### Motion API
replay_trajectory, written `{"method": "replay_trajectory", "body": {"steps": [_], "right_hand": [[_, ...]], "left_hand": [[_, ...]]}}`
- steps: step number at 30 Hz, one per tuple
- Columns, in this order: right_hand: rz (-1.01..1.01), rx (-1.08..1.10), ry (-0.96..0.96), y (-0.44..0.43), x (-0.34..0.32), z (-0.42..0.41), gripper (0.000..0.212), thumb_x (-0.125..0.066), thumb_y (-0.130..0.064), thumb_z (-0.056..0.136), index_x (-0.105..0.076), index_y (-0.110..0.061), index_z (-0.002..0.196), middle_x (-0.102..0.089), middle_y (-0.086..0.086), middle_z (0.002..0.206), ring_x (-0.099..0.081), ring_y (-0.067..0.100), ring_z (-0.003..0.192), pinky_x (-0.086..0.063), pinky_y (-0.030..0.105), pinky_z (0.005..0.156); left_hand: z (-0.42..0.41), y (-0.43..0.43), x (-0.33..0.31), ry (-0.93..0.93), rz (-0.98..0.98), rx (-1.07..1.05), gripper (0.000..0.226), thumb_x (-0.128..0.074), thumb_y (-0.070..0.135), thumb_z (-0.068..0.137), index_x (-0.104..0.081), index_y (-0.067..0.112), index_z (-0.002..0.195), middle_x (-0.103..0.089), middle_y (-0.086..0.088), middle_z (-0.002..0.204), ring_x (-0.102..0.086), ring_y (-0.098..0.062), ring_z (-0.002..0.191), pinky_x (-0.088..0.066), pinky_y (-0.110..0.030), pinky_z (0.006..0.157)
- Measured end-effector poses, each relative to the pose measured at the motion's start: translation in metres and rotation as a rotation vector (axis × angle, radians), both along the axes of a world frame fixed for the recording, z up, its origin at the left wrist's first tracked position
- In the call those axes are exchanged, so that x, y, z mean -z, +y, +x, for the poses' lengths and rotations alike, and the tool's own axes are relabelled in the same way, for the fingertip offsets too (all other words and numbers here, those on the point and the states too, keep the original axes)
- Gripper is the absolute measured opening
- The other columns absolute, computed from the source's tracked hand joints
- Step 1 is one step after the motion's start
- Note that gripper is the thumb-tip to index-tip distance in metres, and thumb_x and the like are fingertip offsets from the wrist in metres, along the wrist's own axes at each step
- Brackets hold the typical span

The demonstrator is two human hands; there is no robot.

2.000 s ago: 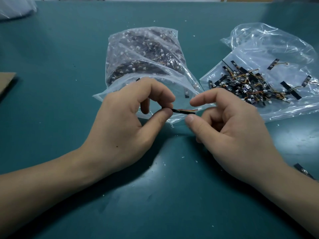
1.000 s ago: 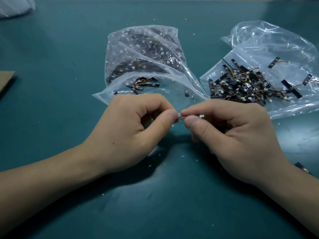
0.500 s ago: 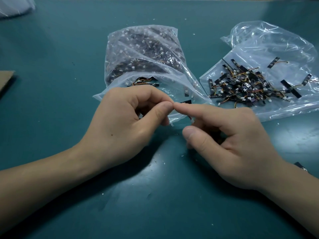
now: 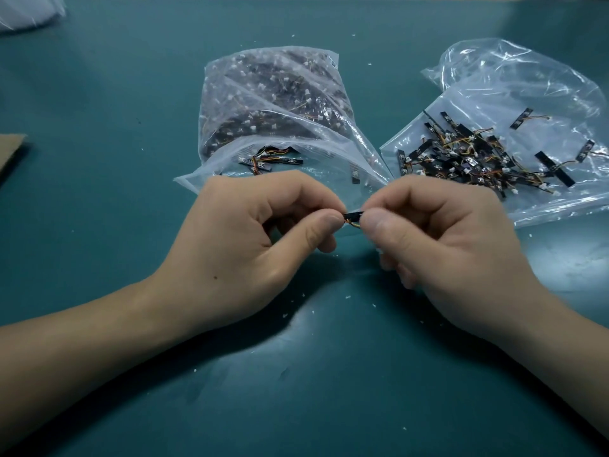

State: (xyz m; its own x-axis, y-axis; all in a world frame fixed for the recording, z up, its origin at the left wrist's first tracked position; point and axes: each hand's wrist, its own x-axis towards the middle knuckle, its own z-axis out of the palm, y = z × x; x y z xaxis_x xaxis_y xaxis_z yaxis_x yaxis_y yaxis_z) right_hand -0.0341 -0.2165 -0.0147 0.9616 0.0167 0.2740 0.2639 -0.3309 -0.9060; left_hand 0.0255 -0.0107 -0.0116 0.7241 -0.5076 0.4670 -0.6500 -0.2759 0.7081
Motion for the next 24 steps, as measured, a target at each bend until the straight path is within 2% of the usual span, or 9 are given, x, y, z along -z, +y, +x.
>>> {"method": "replay_trajectory", "body": {"steps": [2, 5, 9, 14, 17, 21, 24], "right_hand": [[-0.066, -0.025, -0.011, 0.0010, 0.0008, -0.0004, 0.016, -0.069, -0.034, 0.092, -0.069, -0.020, 0.083, -0.058, 0.004, 0.059, -0.047, 0.008, 0.045, -0.039, 0.020, 0.045], [-0.038, 0.007, -0.018, -0.0013, 0.0011, 0.0001, 0.017, -0.070, -0.032, 0.093, -0.068, -0.019, 0.081, -0.053, 0.001, 0.056, -0.044, 0.012, 0.046, -0.037, 0.023, 0.046], [-0.090, -0.028, -0.009, -0.0005, -0.0002, -0.0003, 0.018, -0.071, -0.032, 0.094, -0.067, -0.021, 0.079, -0.057, 0.007, 0.060, -0.047, 0.019, 0.046, -0.038, 0.027, 0.044], [-0.119, 0.003, -0.042, -0.0003, -0.0011, -0.0020, 0.018, -0.070, -0.027, 0.093, -0.065, -0.021, 0.078, -0.056, 0.005, 0.059, -0.049, 0.020, 0.047, -0.039, 0.032, 0.045], [-0.121, -0.004, -0.058, 0.0008, -0.0026, -0.0028, 0.015, -0.071, -0.030, 0.093, -0.067, -0.021, 0.081, -0.059, 0.003, 0.061, -0.053, 0.016, 0.047, -0.042, 0.029, 0.046], [-0.145, 0.000, -0.032, -0.0005, -0.0018, -0.0017, 0.015, -0.072, -0.023, 0.090, -0.067, -0.021, 0.076, -0.058, 0.005, 0.058, -0.051, 0.021, 0.046, -0.040, 0.035, 0.044], [-0.151, -0.018, -0.014, -0.0004, -0.0019, -0.0018, 0.015, -0.073, -0.026, 0.090, -0.067, -0.022, 0.077, -0.059, 0.004, 0.059, -0.052, 0.022, 0.047, -0.041, 0.036, 0.043]], "left_hand": [[-0.0004, 0.0004, -0.0006, -0.012, -0.006, 0.010, 0.007, -0.068, 0.022, 0.095, -0.074, 0.025, 0.096, -0.073, 0.015, 0.074, -0.068, -0.006, 0.066, -0.049, -0.014, 0.061], [-0.0002, 0.0008, -0.0003, 0.021, -0.002, 0.025, 0.009, -0.066, 0.022, 0.096, -0.075, 0.023, 0.100, -0.074, 0.013, 0.077, -0.068, -0.010, 0.066, -0.051, -0.019, 0.061], [0.0013, 0.0000, 0.0001, 0.015, 0.038, 0.003, 0.008, -0.067, 0.020, 0.095, -0.074, 0.024, 0.095, -0.072, 0.016, 0.074, -0.068, -0.004, 0.068, -0.047, -0.013, 0.062], [0.0001, 0.0006, -0.0012, 0.008, 0.036, 0.030, 0.005, -0.069, 0.024, 0.094, -0.073, 0.022, 0.096, -0.071, 0.014, 0.076, -0.067, -0.012, 0.068, -0.051, -0.029, 0.059], [0.0007, 0.0009, -0.0017, -0.020, 0.042, 0.044, 0.003, -0.070, 0.022, 0.093, -0.072, 0.020, 0.092, -0.070, 0.012, 0.075, -0.065, -0.013, 0.065, -0.048, -0.027, 0.057], [0.0015, 0.0010, -0.0018, -0.002, 0.058, 0.061, 0.005, -0.069, 0.022, 0.093, -0.072, 0.019, 0.091, -0.067, 0.010, 0.072, -0.064, -0.015, 0.065, -0.048, -0.030, 0.057], [0.0018, 0.0011, -0.0018, -0.003, 0.077, 0.084, 0.004, -0.068, 0.020, 0.093, -0.070, 0.018, 0.090, -0.065, 0.012, 0.070, -0.063, -0.012, 0.063, -0.048, -0.025, 0.056]]}}
